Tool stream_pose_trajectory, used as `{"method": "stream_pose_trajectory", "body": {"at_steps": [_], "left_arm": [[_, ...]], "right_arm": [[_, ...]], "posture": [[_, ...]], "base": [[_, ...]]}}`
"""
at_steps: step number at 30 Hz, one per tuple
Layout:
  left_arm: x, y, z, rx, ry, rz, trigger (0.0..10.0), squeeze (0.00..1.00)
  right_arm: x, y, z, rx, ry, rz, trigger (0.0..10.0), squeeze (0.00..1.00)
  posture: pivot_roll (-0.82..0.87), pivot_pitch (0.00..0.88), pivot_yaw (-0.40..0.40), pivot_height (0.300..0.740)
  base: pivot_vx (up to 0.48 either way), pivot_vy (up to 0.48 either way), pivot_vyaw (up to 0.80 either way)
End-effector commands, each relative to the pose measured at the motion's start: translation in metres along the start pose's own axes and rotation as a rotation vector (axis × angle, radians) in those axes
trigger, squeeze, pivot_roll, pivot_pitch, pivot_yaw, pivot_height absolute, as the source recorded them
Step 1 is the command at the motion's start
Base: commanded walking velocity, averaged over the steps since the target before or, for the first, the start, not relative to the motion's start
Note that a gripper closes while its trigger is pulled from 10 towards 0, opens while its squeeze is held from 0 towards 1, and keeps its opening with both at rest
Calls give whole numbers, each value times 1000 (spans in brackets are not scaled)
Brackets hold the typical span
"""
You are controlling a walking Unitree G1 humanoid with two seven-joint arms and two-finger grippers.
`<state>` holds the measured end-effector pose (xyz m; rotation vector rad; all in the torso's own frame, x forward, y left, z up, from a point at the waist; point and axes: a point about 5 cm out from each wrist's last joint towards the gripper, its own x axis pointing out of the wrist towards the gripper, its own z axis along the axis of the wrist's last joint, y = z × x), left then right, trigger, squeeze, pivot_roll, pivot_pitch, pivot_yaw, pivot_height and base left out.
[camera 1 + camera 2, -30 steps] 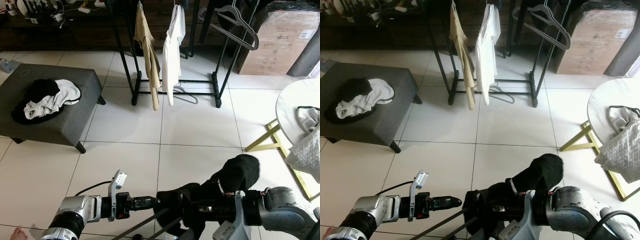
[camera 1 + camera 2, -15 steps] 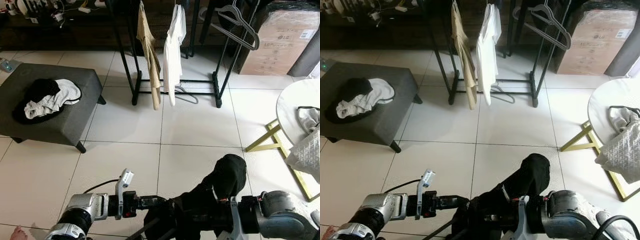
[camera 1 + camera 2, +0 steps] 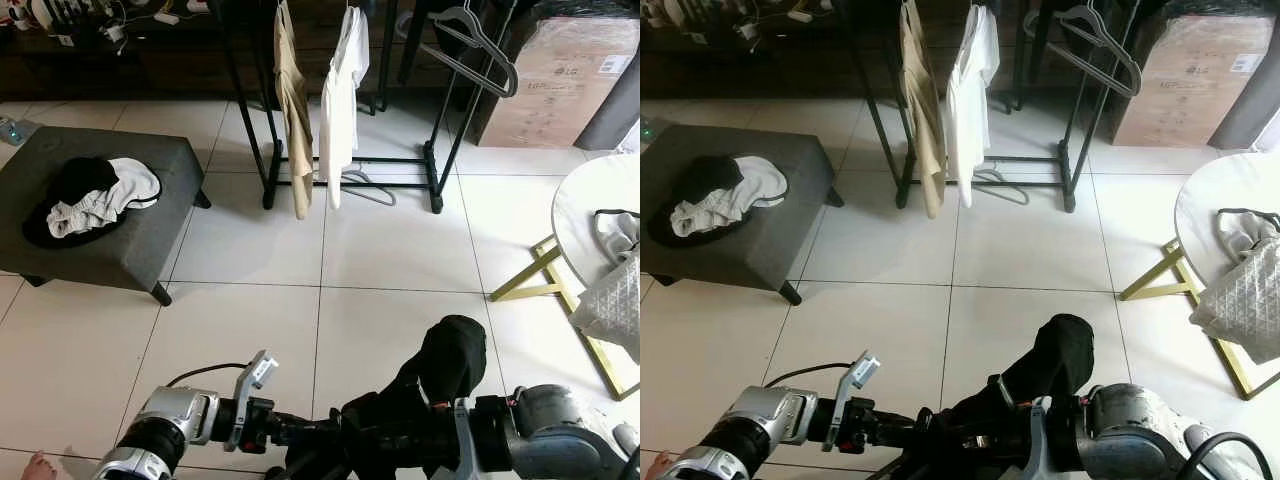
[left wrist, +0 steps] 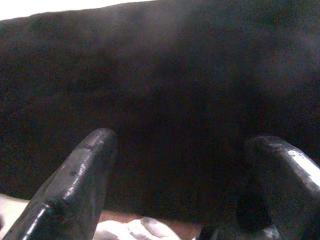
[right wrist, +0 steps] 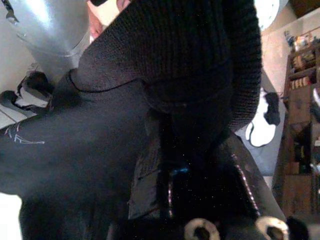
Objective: Hang hanger
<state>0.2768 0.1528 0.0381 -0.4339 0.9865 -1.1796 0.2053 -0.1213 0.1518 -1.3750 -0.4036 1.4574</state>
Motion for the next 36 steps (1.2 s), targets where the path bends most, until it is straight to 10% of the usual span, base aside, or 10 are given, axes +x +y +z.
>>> {"method": "stream_pose_trajectory", "body": {"at_steps": [1, 15, 36], "left_arm": [[-4, 3, -13, -21, 42, 3, 10000, 0], [-1, 2, -23, 6, 85, -4, 10000, 0], [13, 4, 2, 19, -95, 97, 10000, 0]], "right_arm": [[-4, -3, -1, -13, 1, -30, 10000, 0], [0, -16, -3, -7, -7, -70, 10000, 0], [2, -24, 15, 31, -73, -58, 10000, 0]], "posture": [[-213, 278, 47, 740], [-212, 270, 46, 740], [-223, 281, 43, 740]], "base": [[0, 0, 0], [0, 0, 0], [0, 0, 0]]}}
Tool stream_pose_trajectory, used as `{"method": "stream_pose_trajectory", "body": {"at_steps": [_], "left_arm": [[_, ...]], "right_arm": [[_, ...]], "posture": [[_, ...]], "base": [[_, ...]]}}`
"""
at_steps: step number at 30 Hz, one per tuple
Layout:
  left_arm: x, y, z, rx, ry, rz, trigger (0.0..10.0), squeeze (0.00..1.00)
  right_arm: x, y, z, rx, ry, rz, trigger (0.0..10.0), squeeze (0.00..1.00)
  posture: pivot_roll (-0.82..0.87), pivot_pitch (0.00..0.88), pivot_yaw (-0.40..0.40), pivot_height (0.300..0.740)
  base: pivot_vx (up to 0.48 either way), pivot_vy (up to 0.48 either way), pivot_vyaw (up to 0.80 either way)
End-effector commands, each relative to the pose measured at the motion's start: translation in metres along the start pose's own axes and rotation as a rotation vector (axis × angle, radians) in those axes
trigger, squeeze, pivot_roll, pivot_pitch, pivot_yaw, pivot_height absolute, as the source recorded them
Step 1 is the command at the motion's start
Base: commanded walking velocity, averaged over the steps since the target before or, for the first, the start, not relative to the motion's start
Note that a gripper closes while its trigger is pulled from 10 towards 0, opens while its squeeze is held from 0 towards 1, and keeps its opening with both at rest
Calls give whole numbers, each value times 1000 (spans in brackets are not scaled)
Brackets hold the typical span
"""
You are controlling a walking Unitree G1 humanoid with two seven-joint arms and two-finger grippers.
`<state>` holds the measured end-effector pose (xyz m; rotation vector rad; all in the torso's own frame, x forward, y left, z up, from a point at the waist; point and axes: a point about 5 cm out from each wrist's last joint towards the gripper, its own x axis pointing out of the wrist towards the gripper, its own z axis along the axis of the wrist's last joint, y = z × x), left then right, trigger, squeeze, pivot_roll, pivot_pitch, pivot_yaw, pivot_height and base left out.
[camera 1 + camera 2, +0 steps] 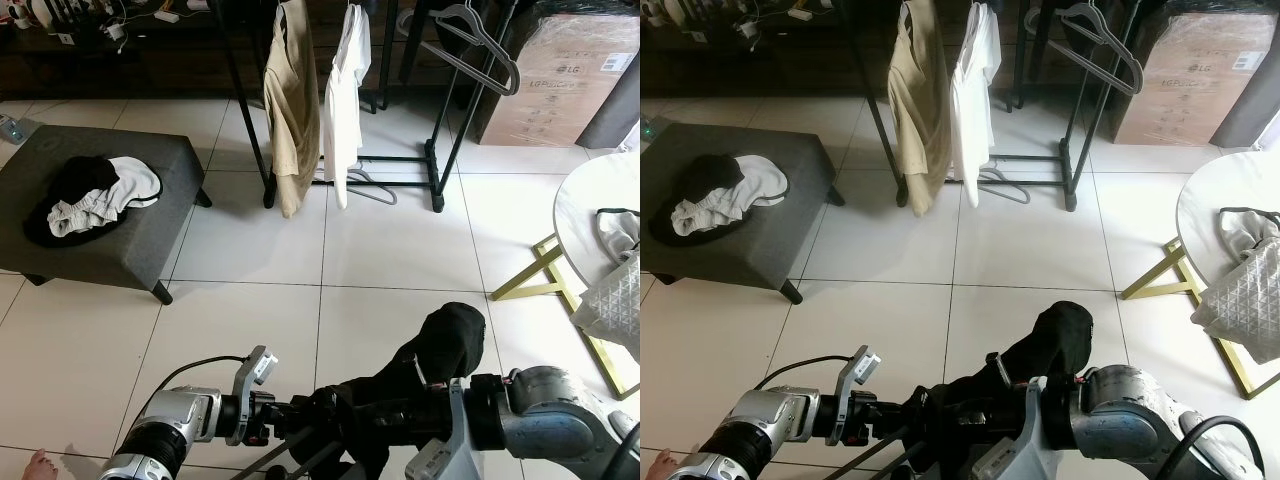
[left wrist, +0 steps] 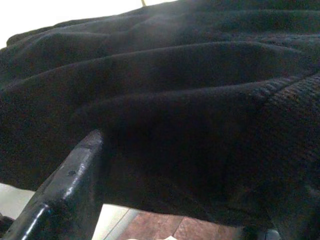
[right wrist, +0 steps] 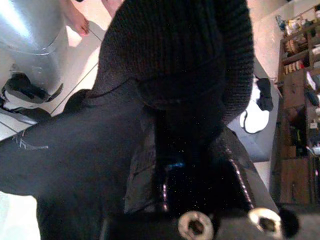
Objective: Hang hanger
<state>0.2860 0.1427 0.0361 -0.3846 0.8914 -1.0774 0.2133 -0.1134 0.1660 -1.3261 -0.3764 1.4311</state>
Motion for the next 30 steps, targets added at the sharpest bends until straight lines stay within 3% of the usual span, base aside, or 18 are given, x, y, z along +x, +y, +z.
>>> {"method": "stream_pose_trajectory", "body": {"at_steps": [1, 7, 21, 24, 30], "left_arm": [[3, -1, -5, -27, -11, -21, 10000, 0], [2, -8, 2, -30, -27, -115, 10000, 0], [9, 0, -3, 12, -2, 30, 10000, 0], [12, 3, 1, 1, -44, 88, 10000, 0], [14, 1, 7, -8, -104, 76, 10000, 0]], "right_arm": [[2, -5, 16, -18, -80, -27, 10000, 0], [2, -1, 13, 2, -70, -15, 10000, 0], [1, -2, 15, 9, -71, -6, 10000, 0], [1, -2, 16, 12, -72, -3, 10000, 0], [1, -1, 16, 20, -71, 0, 10000, 0]], "posture": [[-223, 281, 42, 740], [-219, 285, 43, 740], [-222, 286, 41, 740], [-224, 286, 41, 740], [-224, 286, 42, 740]], "base": [[0, 0, 0], [0, 0, 0], [0, 0, 0], [0, 0, 0], [0, 0, 0]]}}
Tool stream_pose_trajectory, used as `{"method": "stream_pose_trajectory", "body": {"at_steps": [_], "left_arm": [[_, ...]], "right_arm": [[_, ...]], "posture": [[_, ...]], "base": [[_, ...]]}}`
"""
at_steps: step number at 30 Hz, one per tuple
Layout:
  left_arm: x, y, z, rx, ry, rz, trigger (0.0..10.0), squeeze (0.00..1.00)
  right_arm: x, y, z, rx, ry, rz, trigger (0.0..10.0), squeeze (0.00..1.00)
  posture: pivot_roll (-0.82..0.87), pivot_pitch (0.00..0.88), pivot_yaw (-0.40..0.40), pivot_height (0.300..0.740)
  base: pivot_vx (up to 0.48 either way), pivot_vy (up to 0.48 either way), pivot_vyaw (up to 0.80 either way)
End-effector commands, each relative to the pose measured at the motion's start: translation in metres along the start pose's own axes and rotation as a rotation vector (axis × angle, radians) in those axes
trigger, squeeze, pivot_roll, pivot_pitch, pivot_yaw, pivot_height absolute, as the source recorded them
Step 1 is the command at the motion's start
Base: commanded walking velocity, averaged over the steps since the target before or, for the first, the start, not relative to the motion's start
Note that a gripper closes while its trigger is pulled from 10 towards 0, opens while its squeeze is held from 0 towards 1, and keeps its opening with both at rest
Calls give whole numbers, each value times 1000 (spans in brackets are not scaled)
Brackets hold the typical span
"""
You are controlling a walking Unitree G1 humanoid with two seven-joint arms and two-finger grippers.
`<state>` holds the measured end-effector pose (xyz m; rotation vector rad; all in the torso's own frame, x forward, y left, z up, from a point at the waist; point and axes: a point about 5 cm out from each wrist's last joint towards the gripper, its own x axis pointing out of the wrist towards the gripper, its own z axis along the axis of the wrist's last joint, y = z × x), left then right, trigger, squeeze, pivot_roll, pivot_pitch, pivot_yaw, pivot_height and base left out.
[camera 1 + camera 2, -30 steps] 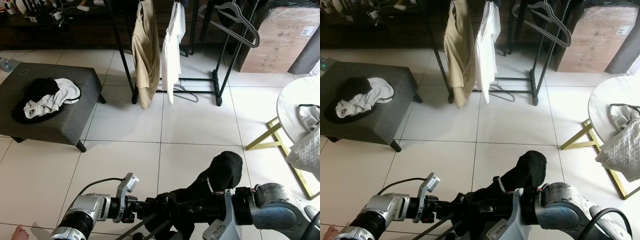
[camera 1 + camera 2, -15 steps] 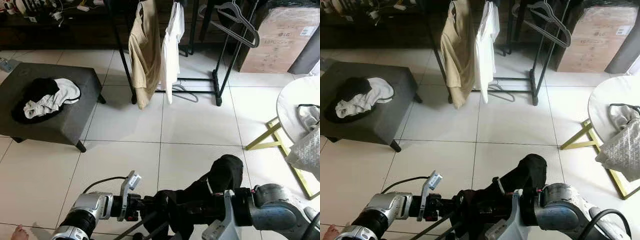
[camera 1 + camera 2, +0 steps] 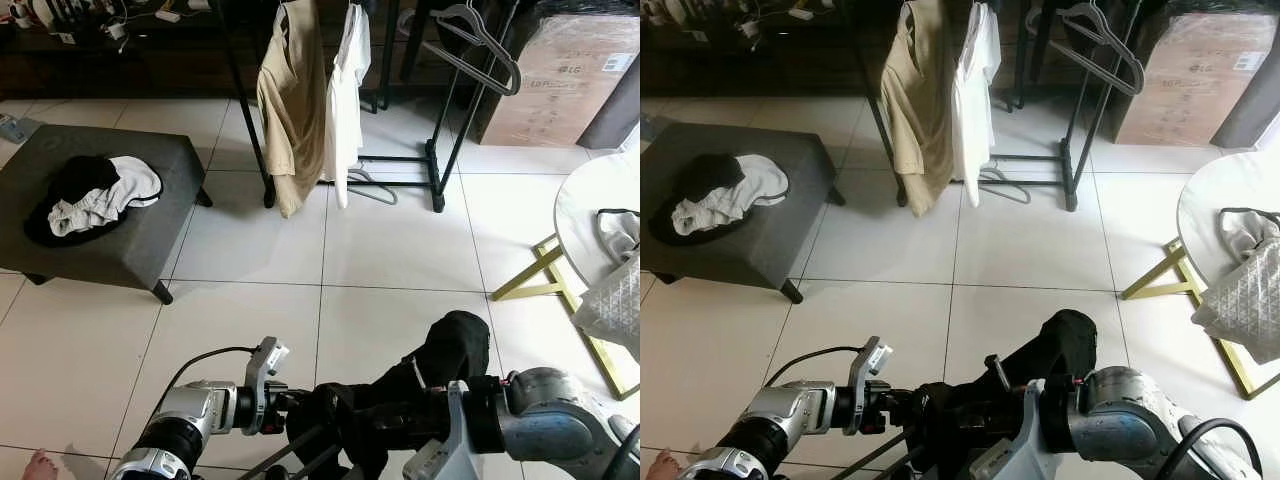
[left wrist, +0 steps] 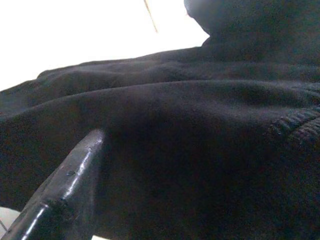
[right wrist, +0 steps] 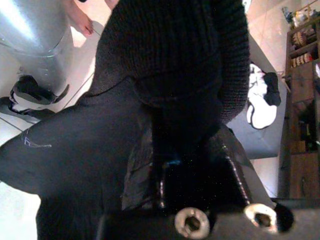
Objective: Hang hanger
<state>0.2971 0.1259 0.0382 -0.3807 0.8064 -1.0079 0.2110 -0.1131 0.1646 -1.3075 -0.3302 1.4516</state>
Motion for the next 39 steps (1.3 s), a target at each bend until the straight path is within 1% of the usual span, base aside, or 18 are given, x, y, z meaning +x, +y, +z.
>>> {"method": "stream_pose_trajectory", "body": {"at_steps": [1, 5, 7, 8, 9, 10, 11, 12, 13, 16, 19, 25, 30, 36, 39], "left_arm": [[-2, 3, -3, -30, -31, 23, 10000, 0], [-3, 4, 4, -49, -94, 27, 10000, 0], [-3, 4, 4, -50, -96, 27, 10000, 0], [-2, 5, 1, -41, -72, 47, 10000, 0], [-2, 5, 1, -41, -72, 47, 10000, 0], [-2, 7, -2, -26, -44, 73, 10000, 0], [-1, 9, -5, -5, -6, 110, 9608, 0], [-1, 10, -8, 10, 18, 135, 9608, 0], [0, 11, -9, 14, 35, 149, 0, 0], [0, 10, -11, 20, 54, 144, 0, 0], [0, 12, -14, 32, 70, 174, 0, 0], [-2, 16, -15, 31, 75, 220, 0, 0], [-3, 17, -13, 28, 54, 230, 0, 0], [-7, 21, -13, 37, 61, 268, 0, 0], [-8, 22, -13, 38, 59, 276, 0, 0]], "right_arm": [[1, -3, 15, -16, -73, -25, 10000, 0], [0, -2, 14, -7, -69, -19, 10000, 0], [0, -2, 14, -7, -69, -19, 10000, 0], [0, -1, 14, -7, -69, -18, 10000, 0], [0, -1, 14, -7, -69, -18, 10000, 0], [0, -1, 14, -7, -69, -17, 10000, 0], [0, -1, 14, -7, -68, -17, 10000, 0], [0, -2, 14, -7, -68, -16, 10000, 0], [0, -2, 13, -7, -67, -16, 10000, 0], [0, -2, 13, -6, -65, -15, 10000, 0], [-1, -3, 12, -6, -57, -15, 10000, 0], [-1, -3, 10, -8, -50, -16, 10000, 0], [-1, 0, 8, -1, -39, -12, 10000, 0], [-2, 2, 0, 19, -10, -11, 10000, 0], [-2, 3, -3, 59, -9, -38, 10000, 0]], "posture": [[-224, 286, 42, 740], [-220, 287, 41, 740], [-220, 287, 41, 740], [-218, 286, 40, 740], [-218, 286, 40, 740], [-219, 287, 40, 740], [-220, 286, 40, 740], [-221, 285, 40, 740], [-221, 286, 39, 740], [-221, 284, 40, 740], [-220, 283, 41, 740], [-217, 281, 43, 740], [-216, 279, 42, 740], [-213, 278, 44, 740], [-210, 280, 46, 740]], "base": [[0, 0, 0], [0, 0, 0], [0, 0, 0], [0, 0, 0], [0, 0, 0], [0, 0, 0], [0, 0, 0], [0, 0, 0], [0, 0, 0], [0, 0, 0], [0, 0, 0], [0, 0, 0], [0, 0, 0], [0, 0, 0], [0, 0, 0]]}}
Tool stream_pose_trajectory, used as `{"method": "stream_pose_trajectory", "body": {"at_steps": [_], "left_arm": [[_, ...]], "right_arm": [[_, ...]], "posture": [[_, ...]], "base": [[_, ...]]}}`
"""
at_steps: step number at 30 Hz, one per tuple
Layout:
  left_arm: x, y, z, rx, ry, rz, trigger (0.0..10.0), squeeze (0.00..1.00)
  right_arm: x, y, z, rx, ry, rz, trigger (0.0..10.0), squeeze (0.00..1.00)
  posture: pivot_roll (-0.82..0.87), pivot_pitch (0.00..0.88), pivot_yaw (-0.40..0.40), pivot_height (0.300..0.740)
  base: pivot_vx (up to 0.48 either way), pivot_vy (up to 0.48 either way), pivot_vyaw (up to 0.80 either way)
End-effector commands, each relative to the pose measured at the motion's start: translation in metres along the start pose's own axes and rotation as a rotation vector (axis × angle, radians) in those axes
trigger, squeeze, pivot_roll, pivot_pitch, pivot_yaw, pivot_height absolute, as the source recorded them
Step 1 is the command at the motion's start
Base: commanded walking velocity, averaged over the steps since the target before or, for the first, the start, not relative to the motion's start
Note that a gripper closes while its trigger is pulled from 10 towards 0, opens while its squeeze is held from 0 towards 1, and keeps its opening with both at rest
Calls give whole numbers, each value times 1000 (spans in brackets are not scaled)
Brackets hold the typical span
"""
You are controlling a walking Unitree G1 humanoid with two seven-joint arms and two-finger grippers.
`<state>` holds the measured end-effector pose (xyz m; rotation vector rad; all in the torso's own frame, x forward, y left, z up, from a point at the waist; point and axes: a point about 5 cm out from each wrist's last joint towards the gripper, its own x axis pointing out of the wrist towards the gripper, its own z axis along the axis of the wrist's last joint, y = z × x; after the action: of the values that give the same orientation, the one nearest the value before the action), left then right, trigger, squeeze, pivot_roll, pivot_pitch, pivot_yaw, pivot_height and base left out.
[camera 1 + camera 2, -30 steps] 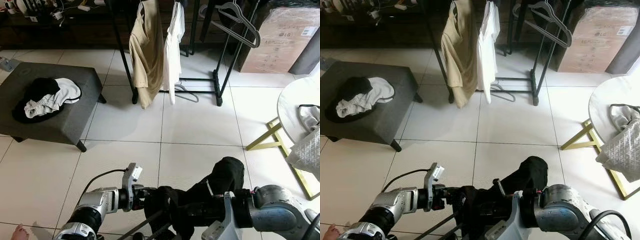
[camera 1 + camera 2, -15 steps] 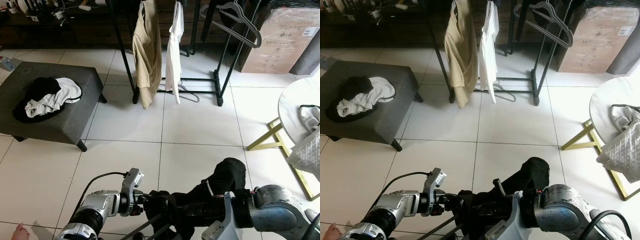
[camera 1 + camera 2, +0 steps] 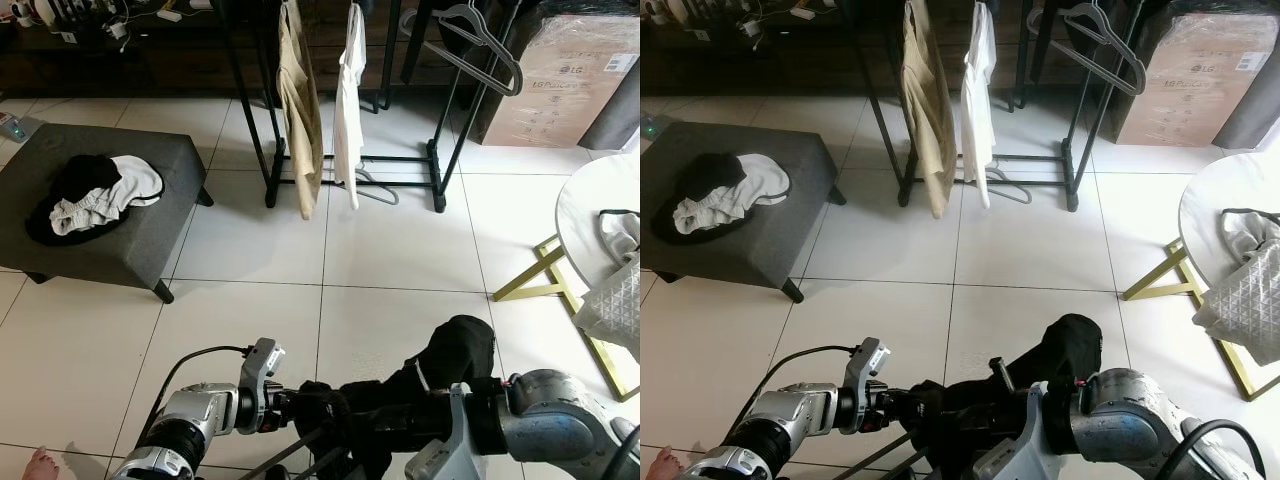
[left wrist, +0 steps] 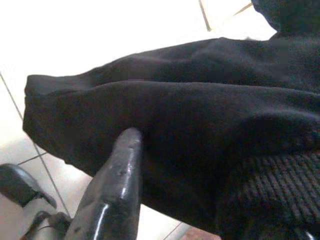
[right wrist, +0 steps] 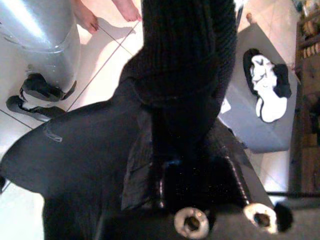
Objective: Hang hanger
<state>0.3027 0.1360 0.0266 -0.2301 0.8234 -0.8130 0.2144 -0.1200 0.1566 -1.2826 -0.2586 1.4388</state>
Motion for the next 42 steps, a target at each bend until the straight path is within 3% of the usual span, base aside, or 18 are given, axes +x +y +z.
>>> {"method": "stream_pose_trajectory", "body": {"at_steps": [1, 8, 27, 33, 35, 42], "left_arm": [[-4, 7, -9, -4, 38, 46, 0, 0], [-8, 11, -13, 10, 52, 73, 0, 0], [-33, 33, -27, 145, 148, 213, 0, 0], [-37, 36, -35, 188, 188, 227, 0, 0], [-38, 37, -39, 186, 194, 235, 0, 0], [-42, 39, -40, 236, 217, 257, 0, 0]], "right_arm": [[-1, -4, 5, 23, -44, -58, 10000, 0], [-2, 8, -7, 191, -24, -88, 10000, 0], [-21, 42, -48, 266, 185, -25, 10000, 0], [-27, 39, -51, 403, 139, -135, 10000, 0], [-33, 36, -51, 494, 90, -193, 10000, 0], [-42, 36, -53, 586, 66, -262, 10000, 0]], "posture": [[-210, 279, 46, 740], [-207, 282, 49, 740], [-192, 286, 51, 740], [-187, 285, 52, 740], [-189, 285, 52, 740], [-194, 284, 52, 740]], "base": [[0, 0, 0], [0, 0, 0], [0, 0, 0], [0, 0, 0], [0, 0, 0], [0, 0, 0]]}}
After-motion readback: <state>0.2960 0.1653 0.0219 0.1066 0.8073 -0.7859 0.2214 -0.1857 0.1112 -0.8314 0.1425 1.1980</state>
